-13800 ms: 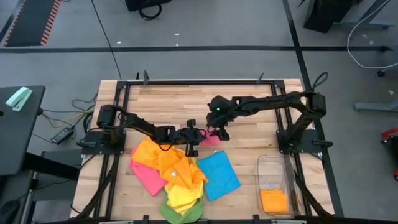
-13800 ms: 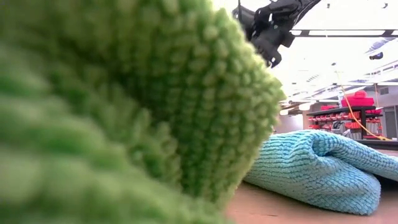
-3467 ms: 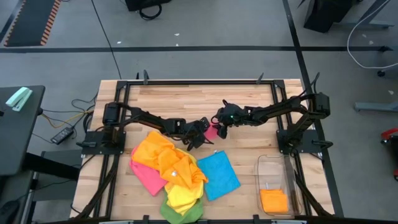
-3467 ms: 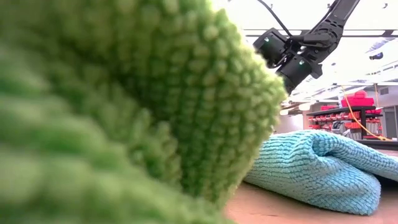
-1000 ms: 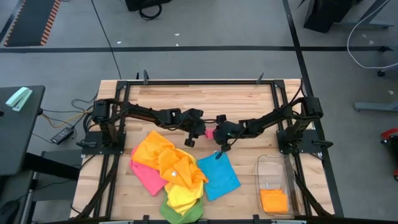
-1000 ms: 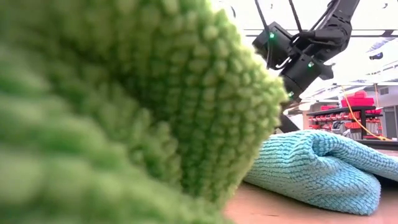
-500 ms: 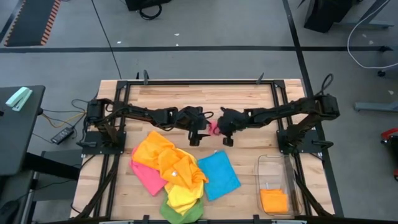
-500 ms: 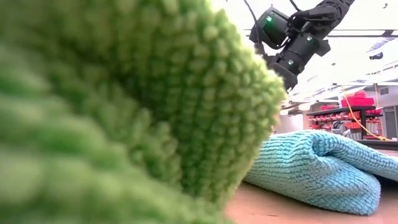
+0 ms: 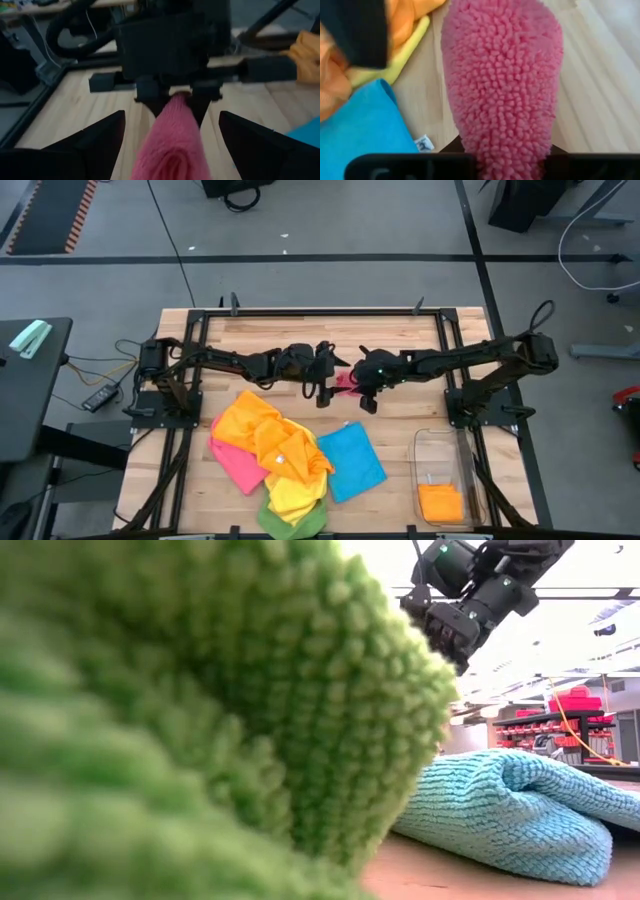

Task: Fold microfiber towels
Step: Put the folded pink towel into the transparent bin

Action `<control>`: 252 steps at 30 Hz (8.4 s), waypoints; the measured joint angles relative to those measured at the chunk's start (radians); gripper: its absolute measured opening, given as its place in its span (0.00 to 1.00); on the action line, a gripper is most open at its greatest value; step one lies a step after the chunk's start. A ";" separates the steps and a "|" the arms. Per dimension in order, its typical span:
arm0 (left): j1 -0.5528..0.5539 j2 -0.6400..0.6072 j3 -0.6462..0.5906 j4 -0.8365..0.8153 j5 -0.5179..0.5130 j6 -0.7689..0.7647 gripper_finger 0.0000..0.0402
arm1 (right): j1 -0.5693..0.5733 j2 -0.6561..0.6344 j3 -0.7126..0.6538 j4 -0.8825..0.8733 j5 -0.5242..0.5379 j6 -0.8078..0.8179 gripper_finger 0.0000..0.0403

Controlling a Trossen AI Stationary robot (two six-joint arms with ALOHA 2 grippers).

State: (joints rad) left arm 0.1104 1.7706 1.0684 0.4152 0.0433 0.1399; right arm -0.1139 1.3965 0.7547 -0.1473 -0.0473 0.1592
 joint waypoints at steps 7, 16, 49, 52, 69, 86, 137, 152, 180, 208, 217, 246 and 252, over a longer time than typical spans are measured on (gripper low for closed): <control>-0.002 0.000 0.000 0.069 0.001 -0.041 0.82 | 0.000 -0.024 0.000 0.040 0.035 0.017 0.13; -0.003 0.000 -0.124 0.412 0.022 -0.082 0.81 | 0.040 -0.106 -0.018 0.076 0.030 -0.018 0.13; 0.005 0.000 -0.242 0.838 0.141 -0.088 0.99 | 0.117 -0.214 -0.080 0.411 0.089 -0.171 0.13; 0.004 0.000 -0.242 0.849 0.141 -0.061 0.99 | 0.118 -0.254 -0.080 0.426 0.089 -0.182 0.13; -0.033 0.000 -0.242 0.947 0.134 -0.016 1.00 | 0.133 -0.226 -0.079 0.570 0.099 -0.231 0.13; -0.030 0.001 -0.240 0.864 0.114 -0.026 1.00 | 0.136 -0.214 -0.079 0.659 0.073 -0.267 0.13; -0.029 0.001 -0.092 0.728 0.101 -0.130 0.14 | 0.136 -0.213 -0.078 0.546 0.107 -0.264 0.22; -0.033 0.000 -0.091 0.684 0.069 -0.328 0.08 | 0.162 -0.212 0.284 -0.525 0.157 0.031 0.51; -0.283 0.347 0.243 0.509 0.012 -0.413 0.08 | 0.215 -0.218 0.492 -1.001 0.213 0.350 0.50; -0.360 0.709 0.908 -0.016 -0.061 0.132 0.09 | 0.311 -0.220 0.492 -1.040 0.203 0.309 0.50; -0.385 0.689 0.907 -0.040 -0.284 0.489 0.08 | 0.604 -0.226 0.492 -1.156 0.188 0.491 0.50; -0.345 0.575 0.908 0.229 -0.451 0.654 0.08 | 0.960 -0.229 0.678 -1.364 0.471 0.624 0.33; -0.361 0.526 0.907 0.206 -0.467 0.492 0.11 | 1.008 -0.233 0.753 -1.375 0.608 0.477 0.35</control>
State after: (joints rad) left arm -0.2506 2.2966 1.9759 0.6208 -0.4234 0.6319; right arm 0.8939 1.1637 1.5073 -1.5219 0.5606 0.6359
